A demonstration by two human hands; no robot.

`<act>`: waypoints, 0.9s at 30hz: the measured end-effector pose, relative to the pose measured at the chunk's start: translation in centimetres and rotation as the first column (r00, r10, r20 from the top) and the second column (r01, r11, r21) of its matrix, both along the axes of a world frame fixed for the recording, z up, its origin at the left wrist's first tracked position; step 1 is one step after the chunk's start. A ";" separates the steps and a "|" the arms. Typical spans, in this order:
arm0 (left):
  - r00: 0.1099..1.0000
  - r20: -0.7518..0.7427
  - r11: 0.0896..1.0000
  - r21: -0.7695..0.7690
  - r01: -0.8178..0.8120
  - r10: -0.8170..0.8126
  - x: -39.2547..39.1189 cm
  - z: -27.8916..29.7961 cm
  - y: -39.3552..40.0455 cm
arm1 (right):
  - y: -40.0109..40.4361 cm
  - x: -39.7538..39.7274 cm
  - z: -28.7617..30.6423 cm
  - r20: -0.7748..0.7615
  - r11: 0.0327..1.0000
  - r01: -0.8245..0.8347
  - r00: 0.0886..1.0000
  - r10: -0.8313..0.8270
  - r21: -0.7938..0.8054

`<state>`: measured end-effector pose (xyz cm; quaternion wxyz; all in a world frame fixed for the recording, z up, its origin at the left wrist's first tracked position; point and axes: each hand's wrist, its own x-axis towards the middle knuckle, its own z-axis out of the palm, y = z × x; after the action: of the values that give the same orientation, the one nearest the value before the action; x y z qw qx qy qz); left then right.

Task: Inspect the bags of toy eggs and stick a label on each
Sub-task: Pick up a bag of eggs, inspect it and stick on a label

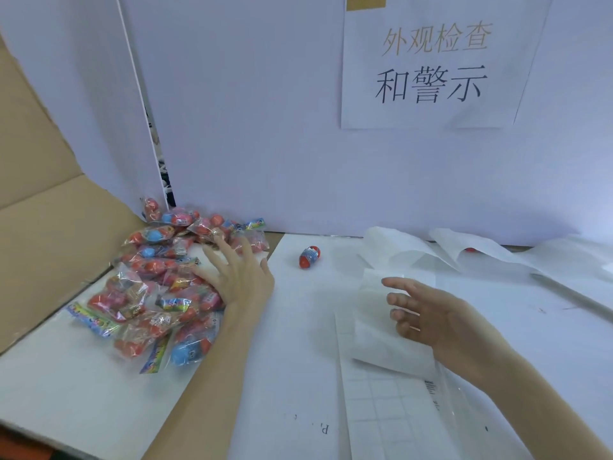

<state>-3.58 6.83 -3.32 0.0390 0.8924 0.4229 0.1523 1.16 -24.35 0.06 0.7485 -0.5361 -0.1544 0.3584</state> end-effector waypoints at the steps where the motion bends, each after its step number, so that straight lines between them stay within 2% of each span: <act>1: 1.000 -0.016 1.000 -0.005 0.021 -0.021 0.0 -0.3 0.4 | 0.2 -0.1 0.0 0.011 1.000 0.006 1.000 -0.005 -0.024; 3: 0.996 -0.019 0.996 -0.012 0.086 -0.086 0.2 -0.5 0.8 | 0.3 -0.1 -0.2 0.015 0.998 0.020 1.000 -0.019 -0.053; 9: 0.958 0.155 0.970 0.006 0.245 -0.243 0.6 -0.5 0.6 | 0.2 0.1 -0.4 0.003 0.999 0.025 1.000 -0.024 -0.046; 19: 0.910 0.311 0.957 -0.003 0.289 -0.274 1.2 0.0 -0.3 | 0.4 0.4 -1.0 0.075 0.996 -0.001 0.997 0.008 -0.085; 24: 0.775 0.561 0.907 -0.097 0.411 -0.291 1.3 0.3 -0.6 | 0.4 0.6 -1.2 0.049 0.996 0.016 0.999 -0.012 -0.085; 27: 0.657 0.652 0.860 -0.014 0.510 -0.378 1.4 1.1 -1.9 | 0.3 0.7 -1.2 0.029 0.997 0.025 0.999 -0.023 -0.075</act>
<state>-2.21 4.98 -2.23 0.3015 0.8567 0.1658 0.3844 1.84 -24.02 -1.18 0.7296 -0.5708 -0.1447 0.3477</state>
